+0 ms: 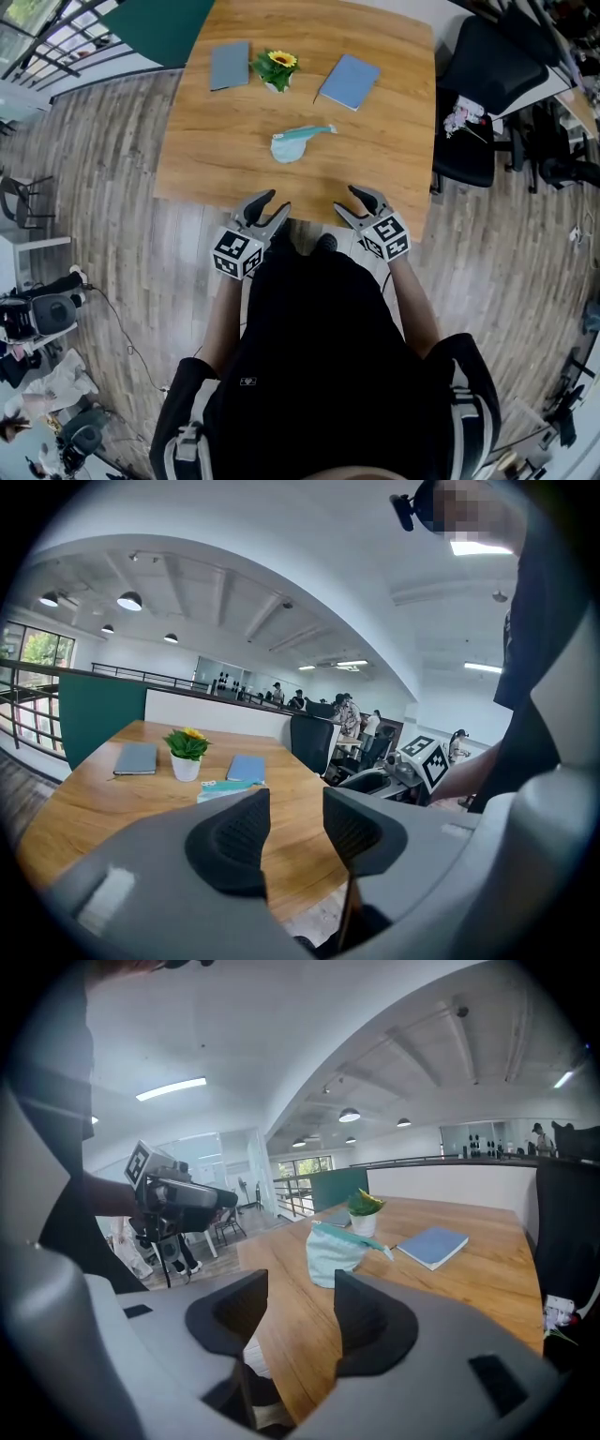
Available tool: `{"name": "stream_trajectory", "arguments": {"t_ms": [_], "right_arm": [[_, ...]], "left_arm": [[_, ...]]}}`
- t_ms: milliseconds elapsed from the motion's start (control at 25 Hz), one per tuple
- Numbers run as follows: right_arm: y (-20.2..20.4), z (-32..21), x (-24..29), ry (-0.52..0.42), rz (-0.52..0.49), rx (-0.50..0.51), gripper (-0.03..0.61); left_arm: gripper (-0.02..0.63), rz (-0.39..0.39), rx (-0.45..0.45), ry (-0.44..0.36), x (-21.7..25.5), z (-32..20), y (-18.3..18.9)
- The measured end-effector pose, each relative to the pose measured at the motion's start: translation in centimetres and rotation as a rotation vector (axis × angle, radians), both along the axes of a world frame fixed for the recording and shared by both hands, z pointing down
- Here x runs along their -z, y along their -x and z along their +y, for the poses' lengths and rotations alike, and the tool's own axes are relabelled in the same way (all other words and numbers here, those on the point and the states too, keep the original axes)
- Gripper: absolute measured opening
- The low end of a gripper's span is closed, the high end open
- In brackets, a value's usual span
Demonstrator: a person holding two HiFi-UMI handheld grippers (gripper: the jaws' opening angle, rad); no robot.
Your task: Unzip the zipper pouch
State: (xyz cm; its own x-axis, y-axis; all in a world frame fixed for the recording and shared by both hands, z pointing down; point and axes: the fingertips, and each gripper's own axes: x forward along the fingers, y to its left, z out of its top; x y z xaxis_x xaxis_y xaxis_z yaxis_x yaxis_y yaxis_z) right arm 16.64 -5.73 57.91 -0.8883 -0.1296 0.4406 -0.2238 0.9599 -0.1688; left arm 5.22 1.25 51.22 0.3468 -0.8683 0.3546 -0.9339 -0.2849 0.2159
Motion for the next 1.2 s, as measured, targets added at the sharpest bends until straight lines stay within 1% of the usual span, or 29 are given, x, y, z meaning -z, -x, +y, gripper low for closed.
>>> {"name": "stream_trajectory", "arguments": {"t_ms": [200, 320, 440, 640, 920, 1200], "right_arm": [[1.1, -1.0, 0.1, -0.013, -0.001, -0.025, 0.222], [1.6, -1.2, 0.4, -0.019, 0.000, -0.054, 0.221], [1.8, -1.6, 0.3, -0.013, 0.008, -0.091, 0.219], [2.8, -2.0, 0.1, -0.008, 0.016, -0.124, 0.220], [4.1, -3.5, 0.5, -0.034, 0.040, -0.163, 0.219], [5.1, -4.4, 0.2, -0.036, 0.073, -0.196, 0.220]], "left_arm": [[0.164, -0.004, -0.027, -0.015, 0.4, -1.4, 1.2], [0.164, -0.005, -0.060, -0.004, 0.1, -2.1, 2.0], [0.164, -0.006, -0.096, -0.010, 0.2, -3.3, 2.7], [0.158, -0.005, -0.110, -0.028, 0.3, -5.3, 4.5], [0.153, -0.004, -0.159, -0.017, -0.6, -7.3, 6.2], [0.155, -0.039, -0.184, -0.004, -2.0, -9.4, 8.1]]}}
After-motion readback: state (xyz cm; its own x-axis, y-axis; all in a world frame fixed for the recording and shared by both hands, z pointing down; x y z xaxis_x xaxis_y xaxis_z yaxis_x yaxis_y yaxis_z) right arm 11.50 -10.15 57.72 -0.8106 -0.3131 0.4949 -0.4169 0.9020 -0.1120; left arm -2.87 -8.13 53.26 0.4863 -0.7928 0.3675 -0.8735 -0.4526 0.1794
